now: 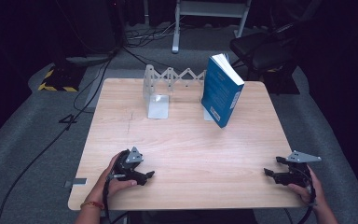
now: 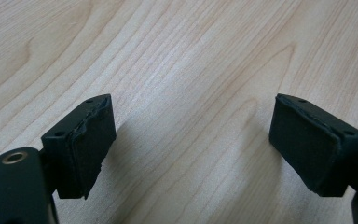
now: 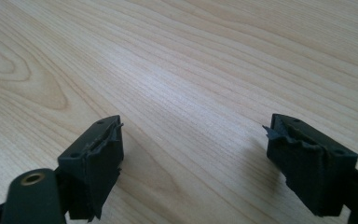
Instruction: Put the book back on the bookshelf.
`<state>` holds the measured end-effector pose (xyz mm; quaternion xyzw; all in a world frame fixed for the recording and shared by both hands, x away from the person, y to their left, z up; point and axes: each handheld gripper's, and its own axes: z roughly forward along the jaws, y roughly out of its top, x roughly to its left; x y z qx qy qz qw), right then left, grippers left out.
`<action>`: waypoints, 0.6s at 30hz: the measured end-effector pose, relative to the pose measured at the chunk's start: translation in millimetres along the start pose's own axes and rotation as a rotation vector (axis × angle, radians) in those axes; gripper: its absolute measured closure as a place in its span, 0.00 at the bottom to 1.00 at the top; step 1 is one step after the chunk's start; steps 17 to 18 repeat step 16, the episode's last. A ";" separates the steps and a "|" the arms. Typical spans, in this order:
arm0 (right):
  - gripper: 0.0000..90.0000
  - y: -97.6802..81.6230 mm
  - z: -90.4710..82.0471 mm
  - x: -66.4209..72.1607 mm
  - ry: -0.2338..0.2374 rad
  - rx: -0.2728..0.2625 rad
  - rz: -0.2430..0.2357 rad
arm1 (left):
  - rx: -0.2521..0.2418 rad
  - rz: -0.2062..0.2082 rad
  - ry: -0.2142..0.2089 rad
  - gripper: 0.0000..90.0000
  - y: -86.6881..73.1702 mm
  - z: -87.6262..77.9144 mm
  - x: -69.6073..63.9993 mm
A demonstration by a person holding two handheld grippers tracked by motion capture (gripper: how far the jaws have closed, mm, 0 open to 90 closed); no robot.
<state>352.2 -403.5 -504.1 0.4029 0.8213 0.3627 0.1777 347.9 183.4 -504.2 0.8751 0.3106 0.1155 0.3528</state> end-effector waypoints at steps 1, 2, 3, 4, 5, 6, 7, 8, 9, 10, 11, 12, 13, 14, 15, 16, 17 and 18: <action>0.21 0.0 0.0 0.0 0.000 0.000 0.000 | 0.000 0.000 0.000 0.17 0.0 0.0 0.0; 0.21 0.0 0.0 0.0 0.000 0.000 0.000 | 0.000 0.000 0.000 0.17 0.0 0.0 0.0; 0.21 0.0 0.0 -0.1 0.000 0.000 -0.001 | 0.000 0.000 0.000 0.17 0.0 0.0 0.0; 0.21 0.0 0.0 0.0 0.000 0.000 0.000 | 0.000 0.000 0.000 0.17 0.0 0.0 0.0; 0.21 0.0 0.0 0.0 0.000 0.000 0.000 | 0.000 0.000 0.000 0.17 0.0 0.0 0.0; 0.21 0.0 0.0 -0.1 0.000 0.000 0.000 | 0.000 0.000 0.000 0.17 0.0 0.0 0.0; 0.21 0.0 0.0 -0.1 0.000 0.000 -0.001 | 0.000 -0.001 0.000 0.17 0.1 0.1 0.0; 0.21 0.0 0.1 -0.2 -0.001 -0.001 -0.003 | -0.001 -0.002 0.000 0.17 0.2 0.3 0.0; 0.21 0.0 0.1 -0.2 -0.001 -0.001 -0.003 | -0.001 -0.002 0.000 0.17 0.2 0.3 0.0; 0.21 0.0 0.0 -0.1 0.000 0.000 -0.001 | -0.001 -0.002 0.002 0.17 0.3 0.4 0.1; 0.21 0.0 0.0 0.0 0.000 0.000 0.000 | -0.002 -0.004 0.003 0.17 0.3 0.5 0.0; 0.21 0.0 0.0 -0.1 0.000 0.000 -0.001 | -0.002 -0.004 0.003 0.17 0.4 0.5 0.0; 0.21 0.0 0.0 -0.1 0.000 0.000 -0.001 | -0.002 -0.005 0.003 0.17 0.4 0.6 0.0; 0.21 0.0 0.0 -0.1 0.000 0.000 -0.001 | -0.001 -0.005 0.003 0.17 0.5 0.6 0.1; 0.21 0.0 0.1 -0.2 -0.001 -0.001 -0.002 | -0.001 -0.003 0.004 0.17 0.7 0.7 0.4; 0.21 0.0 0.0 -0.1 0.000 0.000 -0.001 | 0.000 -0.008 0.001 0.17 0.8 0.9 0.3; 0.21 0.0 0.0 -0.1 0.000 0.000 -0.001 | 0.000 -0.008 0.001 0.17 0.8 0.9 0.3; 0.21 0.0 0.0 -0.1 0.000 0.000 -0.001 | 0.000 -0.008 0.001 0.17 0.8 0.9 0.3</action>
